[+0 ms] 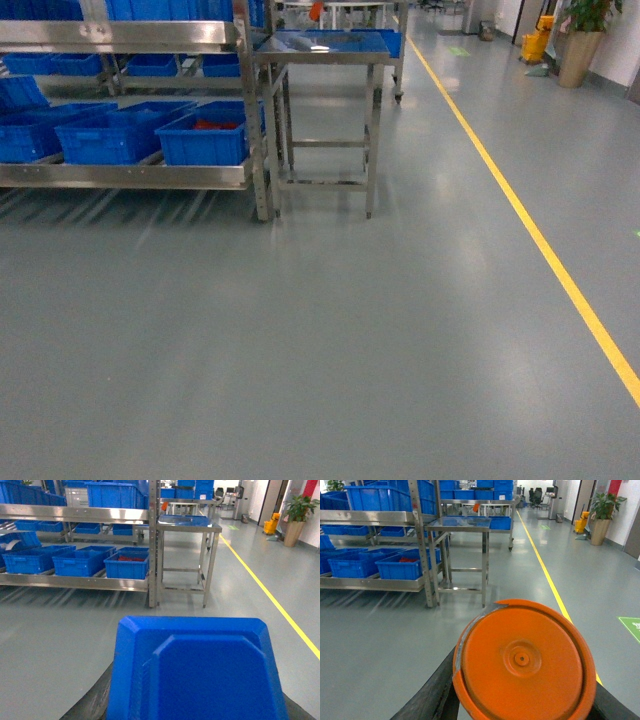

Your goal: Sort blue parts and orange caps into right shelf containers

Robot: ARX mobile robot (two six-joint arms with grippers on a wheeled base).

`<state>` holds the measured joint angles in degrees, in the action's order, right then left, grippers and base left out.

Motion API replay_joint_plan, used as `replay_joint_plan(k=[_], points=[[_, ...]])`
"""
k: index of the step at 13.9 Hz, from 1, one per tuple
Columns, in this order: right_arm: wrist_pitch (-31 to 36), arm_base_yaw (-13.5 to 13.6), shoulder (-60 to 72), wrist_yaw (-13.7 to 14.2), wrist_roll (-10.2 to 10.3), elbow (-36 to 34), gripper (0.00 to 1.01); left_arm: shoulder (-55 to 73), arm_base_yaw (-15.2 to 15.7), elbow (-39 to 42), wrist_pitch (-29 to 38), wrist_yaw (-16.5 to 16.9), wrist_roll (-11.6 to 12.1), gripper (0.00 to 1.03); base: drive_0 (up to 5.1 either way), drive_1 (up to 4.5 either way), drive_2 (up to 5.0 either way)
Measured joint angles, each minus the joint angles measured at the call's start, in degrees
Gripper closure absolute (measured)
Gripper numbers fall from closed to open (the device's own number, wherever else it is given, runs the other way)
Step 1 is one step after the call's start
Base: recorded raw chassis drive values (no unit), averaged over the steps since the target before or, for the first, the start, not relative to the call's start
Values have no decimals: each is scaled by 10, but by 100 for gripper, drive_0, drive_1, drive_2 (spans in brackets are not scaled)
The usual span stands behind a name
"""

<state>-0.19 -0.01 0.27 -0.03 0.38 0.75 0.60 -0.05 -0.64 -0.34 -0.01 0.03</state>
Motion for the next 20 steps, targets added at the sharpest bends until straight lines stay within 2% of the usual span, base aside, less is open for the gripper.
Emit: replay_joint_plan(k=[20], points=[[-2,0,0,0,0,0,58,0,0,0,-2,0,0,62,-2,426,-429]])
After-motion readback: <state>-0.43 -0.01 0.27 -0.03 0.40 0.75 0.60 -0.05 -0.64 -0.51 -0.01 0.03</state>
